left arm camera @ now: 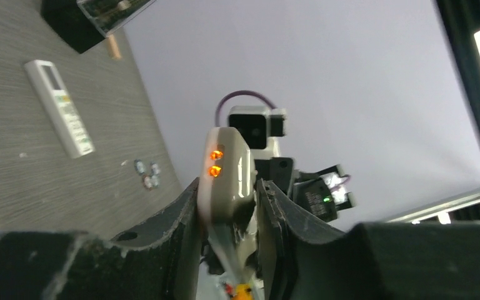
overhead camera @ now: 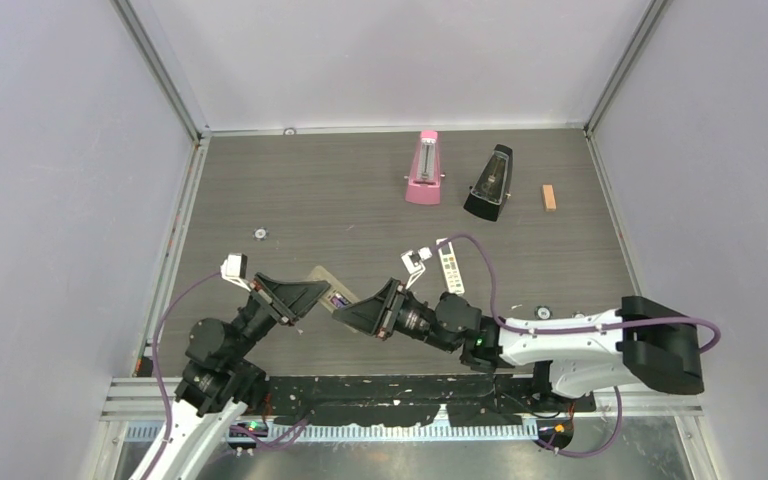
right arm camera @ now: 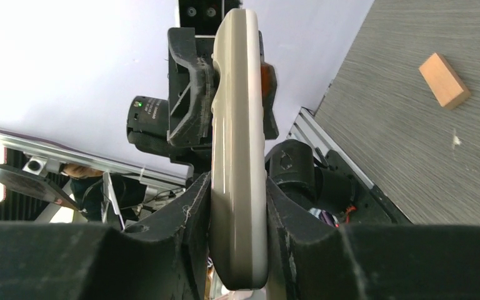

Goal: Load the batteries into the remote control
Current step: Place the remote control at the center of the board.

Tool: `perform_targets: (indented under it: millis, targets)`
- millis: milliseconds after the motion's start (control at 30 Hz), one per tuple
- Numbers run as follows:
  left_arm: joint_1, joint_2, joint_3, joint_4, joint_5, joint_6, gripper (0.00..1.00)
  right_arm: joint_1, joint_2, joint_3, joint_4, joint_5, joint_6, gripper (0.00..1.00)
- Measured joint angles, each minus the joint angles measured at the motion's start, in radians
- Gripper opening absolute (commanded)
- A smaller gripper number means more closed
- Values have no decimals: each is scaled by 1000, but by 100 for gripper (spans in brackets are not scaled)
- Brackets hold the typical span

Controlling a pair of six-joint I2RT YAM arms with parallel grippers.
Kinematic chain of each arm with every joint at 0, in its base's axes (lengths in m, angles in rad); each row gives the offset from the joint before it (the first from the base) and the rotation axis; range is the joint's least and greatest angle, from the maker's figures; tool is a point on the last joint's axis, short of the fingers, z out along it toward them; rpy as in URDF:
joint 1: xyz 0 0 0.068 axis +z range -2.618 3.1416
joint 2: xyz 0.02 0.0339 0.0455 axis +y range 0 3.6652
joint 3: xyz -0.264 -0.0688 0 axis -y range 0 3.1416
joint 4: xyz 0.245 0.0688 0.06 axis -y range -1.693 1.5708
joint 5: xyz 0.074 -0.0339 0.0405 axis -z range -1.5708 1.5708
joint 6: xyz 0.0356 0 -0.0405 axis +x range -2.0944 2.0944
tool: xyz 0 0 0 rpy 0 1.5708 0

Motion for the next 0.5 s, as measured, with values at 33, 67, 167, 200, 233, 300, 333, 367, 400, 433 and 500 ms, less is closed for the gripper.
perform_targets:
  millis: [33,67,167,200,233,300,333,367,400,433,500]
  targets:
    - [0,0,6,-21,5,19,55,-3,-17,1,-34,-5,-1,5]
    - [0,0,19,-59,8,47,59,-6,-42,1,-79,-10,-3,6]
    - [0,0,96,-187,27,127,64,-34,-143,4,-228,-38,-27,5]
    - [0,1,140,-236,42,165,66,-48,-184,5,-277,-50,-38,5]
    - [0,5,190,-277,62,202,68,-63,-225,9,-327,-67,-53,5]
    - [0,33,282,-305,110,256,71,-88,-286,23,-409,-103,-82,5]
    - [0,68,333,-303,151,287,72,-99,-314,35,-456,-126,-100,6]
    - [0,86,351,-301,171,301,74,-106,-336,46,-492,-146,-116,6]
    - [0,119,373,-298,207,323,75,-110,-356,58,-528,-169,-134,6]
    - [0,150,385,-298,238,343,76,-111,-370,69,-554,-189,-145,5]
    - [0,218,390,-303,303,380,77,-112,-396,89,-605,-232,-169,5]
